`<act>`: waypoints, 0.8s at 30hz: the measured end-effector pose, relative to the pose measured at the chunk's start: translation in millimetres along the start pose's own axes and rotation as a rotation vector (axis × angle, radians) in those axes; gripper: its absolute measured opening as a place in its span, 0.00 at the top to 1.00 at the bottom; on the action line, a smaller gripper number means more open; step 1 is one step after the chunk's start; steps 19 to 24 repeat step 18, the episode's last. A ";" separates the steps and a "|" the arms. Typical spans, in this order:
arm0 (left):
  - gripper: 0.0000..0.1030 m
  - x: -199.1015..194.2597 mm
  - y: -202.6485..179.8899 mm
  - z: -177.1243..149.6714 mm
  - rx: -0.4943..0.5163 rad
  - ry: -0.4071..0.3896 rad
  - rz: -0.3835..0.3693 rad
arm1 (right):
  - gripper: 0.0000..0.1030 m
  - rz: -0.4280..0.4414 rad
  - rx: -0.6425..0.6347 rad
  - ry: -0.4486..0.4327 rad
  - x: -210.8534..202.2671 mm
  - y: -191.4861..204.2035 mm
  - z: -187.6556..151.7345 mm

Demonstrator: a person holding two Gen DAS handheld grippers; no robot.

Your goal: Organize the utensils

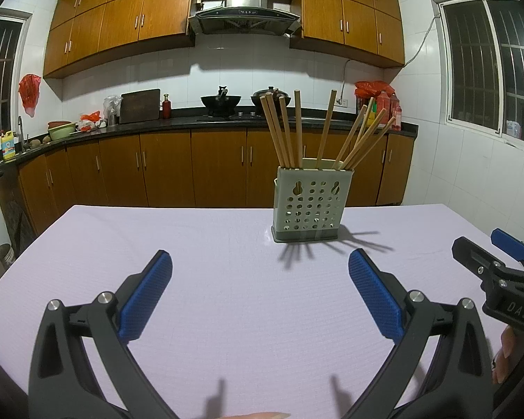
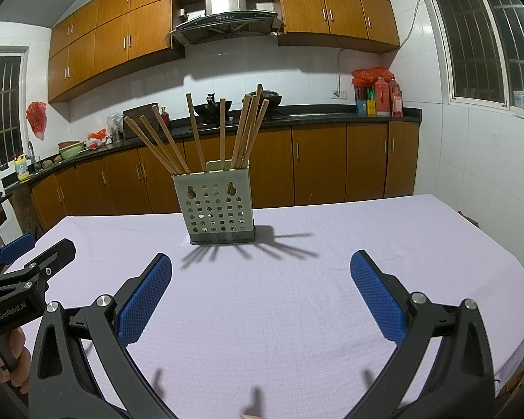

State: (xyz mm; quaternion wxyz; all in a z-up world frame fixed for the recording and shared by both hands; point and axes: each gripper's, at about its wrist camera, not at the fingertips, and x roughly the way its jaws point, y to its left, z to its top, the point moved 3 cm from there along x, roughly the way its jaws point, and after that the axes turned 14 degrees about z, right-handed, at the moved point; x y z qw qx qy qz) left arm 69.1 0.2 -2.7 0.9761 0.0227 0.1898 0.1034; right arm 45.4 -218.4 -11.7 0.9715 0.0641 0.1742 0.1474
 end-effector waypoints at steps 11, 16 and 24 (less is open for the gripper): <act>0.04 0.2 -0.6 -3.1 0.001 0.002 0.006 | 0.02 -0.001 0.001 -0.001 -0.3 -0.3 0.8; 0.04 3.6 0.5 -5.4 0.002 0.008 0.004 | 0.02 -0.001 0.002 0.000 0.0 0.5 0.5; 0.04 3.1 0.5 -6.1 0.004 0.010 0.003 | 0.02 -0.001 0.002 0.000 -0.2 0.0 1.0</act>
